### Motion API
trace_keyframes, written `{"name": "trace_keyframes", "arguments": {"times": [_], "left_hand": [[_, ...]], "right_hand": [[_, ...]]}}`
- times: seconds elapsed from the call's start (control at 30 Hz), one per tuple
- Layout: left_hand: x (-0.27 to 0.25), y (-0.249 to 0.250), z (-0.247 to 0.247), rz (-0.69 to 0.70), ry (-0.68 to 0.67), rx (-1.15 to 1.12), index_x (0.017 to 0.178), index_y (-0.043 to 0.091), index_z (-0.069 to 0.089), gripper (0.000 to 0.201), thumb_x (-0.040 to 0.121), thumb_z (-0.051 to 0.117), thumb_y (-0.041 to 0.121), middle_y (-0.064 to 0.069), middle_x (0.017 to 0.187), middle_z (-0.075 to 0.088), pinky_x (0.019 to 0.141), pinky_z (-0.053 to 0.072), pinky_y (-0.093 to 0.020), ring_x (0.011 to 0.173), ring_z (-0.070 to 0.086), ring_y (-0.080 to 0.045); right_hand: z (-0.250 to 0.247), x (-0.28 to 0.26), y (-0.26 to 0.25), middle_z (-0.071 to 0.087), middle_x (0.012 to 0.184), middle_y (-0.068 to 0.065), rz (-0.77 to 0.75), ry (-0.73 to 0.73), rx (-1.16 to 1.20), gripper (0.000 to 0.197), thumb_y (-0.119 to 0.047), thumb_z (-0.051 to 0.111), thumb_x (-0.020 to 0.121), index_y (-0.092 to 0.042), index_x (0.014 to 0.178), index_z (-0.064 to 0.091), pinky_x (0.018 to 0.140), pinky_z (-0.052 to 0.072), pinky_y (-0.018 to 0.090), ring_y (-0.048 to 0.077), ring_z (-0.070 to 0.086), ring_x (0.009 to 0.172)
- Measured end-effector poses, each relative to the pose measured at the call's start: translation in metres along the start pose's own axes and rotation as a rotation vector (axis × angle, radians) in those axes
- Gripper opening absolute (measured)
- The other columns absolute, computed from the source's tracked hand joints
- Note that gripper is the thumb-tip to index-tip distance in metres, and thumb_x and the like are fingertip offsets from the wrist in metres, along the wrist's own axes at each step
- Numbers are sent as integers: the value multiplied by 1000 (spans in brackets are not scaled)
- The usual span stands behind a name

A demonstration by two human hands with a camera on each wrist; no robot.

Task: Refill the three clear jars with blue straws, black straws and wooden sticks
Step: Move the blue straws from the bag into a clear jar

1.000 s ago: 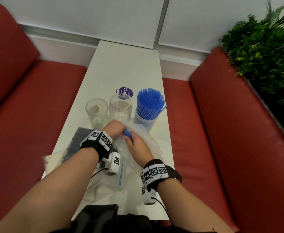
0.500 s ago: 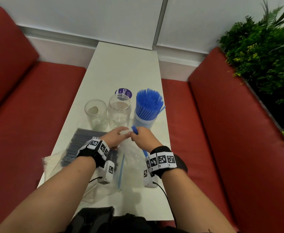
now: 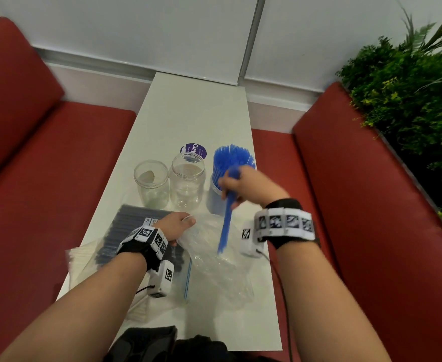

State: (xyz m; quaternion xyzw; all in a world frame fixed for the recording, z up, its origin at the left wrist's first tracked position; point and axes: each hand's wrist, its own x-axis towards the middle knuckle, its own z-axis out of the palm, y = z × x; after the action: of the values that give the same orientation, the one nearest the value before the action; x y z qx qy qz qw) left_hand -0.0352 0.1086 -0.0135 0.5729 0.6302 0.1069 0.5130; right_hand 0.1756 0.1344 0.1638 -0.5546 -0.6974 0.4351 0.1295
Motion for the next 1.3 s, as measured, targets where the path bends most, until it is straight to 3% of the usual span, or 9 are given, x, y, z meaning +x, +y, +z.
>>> {"name": "trace_keyframes", "arguments": {"times": [0.2, 0.3, 0.4, 0.63, 0.73, 0.9, 1.1, 1.23, 1.3], "left_hand": [[1, -6, -1, -5, -22, 41, 120, 15, 62, 41, 103, 44, 48, -13, 105, 70, 57, 52, -34, 67, 65, -29], [3, -5, -2, -3, -21, 55, 120, 15, 62, 40, 104, 43, 46, -12, 106, 70, 59, 53, -34, 70, 66, -28], [4, -1, -2, 7, -11, 63, 112, 15, 63, 35, 104, 45, 43, -8, 95, 69, 48, 48, -26, 60, 62, -18], [8, 6, 0, -3, 0, 54, 87, 26, 58, 27, 103, 47, 44, -2, 79, 65, 43, 46, -23, 49, 57, -11], [9, 5, 0, -14, -15, 41, 94, 23, 61, 26, 103, 47, 44, -3, 81, 67, 43, 46, -23, 53, 59, -14], [9, 3, 0, -22, -22, 32, 111, 16, 62, 33, 103, 47, 44, -10, 95, 70, 50, 49, -27, 62, 61, -21], [9, 4, -1, -23, -17, 39, 115, 14, 63, 36, 103, 47, 44, -11, 98, 70, 52, 50, -29, 64, 63, -22], [8, 5, 1, -19, -2, 13, 117, 19, 60, 32, 102, 48, 45, -5, 94, 68, 49, 49, -28, 61, 61, -19], [8, 6, 0, -7, 1, -17, 120, 20, 59, 31, 102, 49, 43, -7, 99, 69, 50, 49, -29, 64, 63, -21]], "right_hand": [[-95, -14, -36, 75, 86, 11, -431, 579, 575, 16, -19, 59, 101, -14, 87, 65, 66, 60, 35, 28, 74, 84], [-109, -15, -21, 73, 85, 11, -421, 729, 544, 17, -18, 58, 102, -16, 85, 63, 65, 61, 36, 27, 73, 81], [-105, -13, -5, 72, 84, 12, -362, 780, 472, 20, -19, 59, 101, -18, 81, 64, 64, 60, 35, 26, 73, 77], [-94, -2, 7, 71, 79, 16, -262, 789, 299, 23, -23, 59, 98, -20, 75, 64, 75, 60, 56, 33, 72, 73], [-89, 3, 9, 71, 77, 10, -238, 782, 269, 24, -21, 58, 99, -18, 75, 64, 74, 61, 53, 26, 71, 71], [-82, 14, 14, 72, 80, 17, -150, 798, 280, 25, -19, 57, 97, -14, 73, 65, 74, 61, 52, 32, 72, 73], [-67, 50, 14, 73, 77, 8, -76, 685, 220, 24, -21, 58, 96, -5, 81, 68, 64, 61, 31, 16, 69, 58], [-50, 74, 17, 71, 96, 19, 58, 494, 152, 23, -18, 60, 96, 4, 96, 67, 80, 62, 48, 28, 69, 80], [-45, 77, 18, 69, 105, 15, 98, 397, 56, 19, -20, 64, 95, -3, 103, 67, 87, 60, 47, 31, 68, 97]]}}
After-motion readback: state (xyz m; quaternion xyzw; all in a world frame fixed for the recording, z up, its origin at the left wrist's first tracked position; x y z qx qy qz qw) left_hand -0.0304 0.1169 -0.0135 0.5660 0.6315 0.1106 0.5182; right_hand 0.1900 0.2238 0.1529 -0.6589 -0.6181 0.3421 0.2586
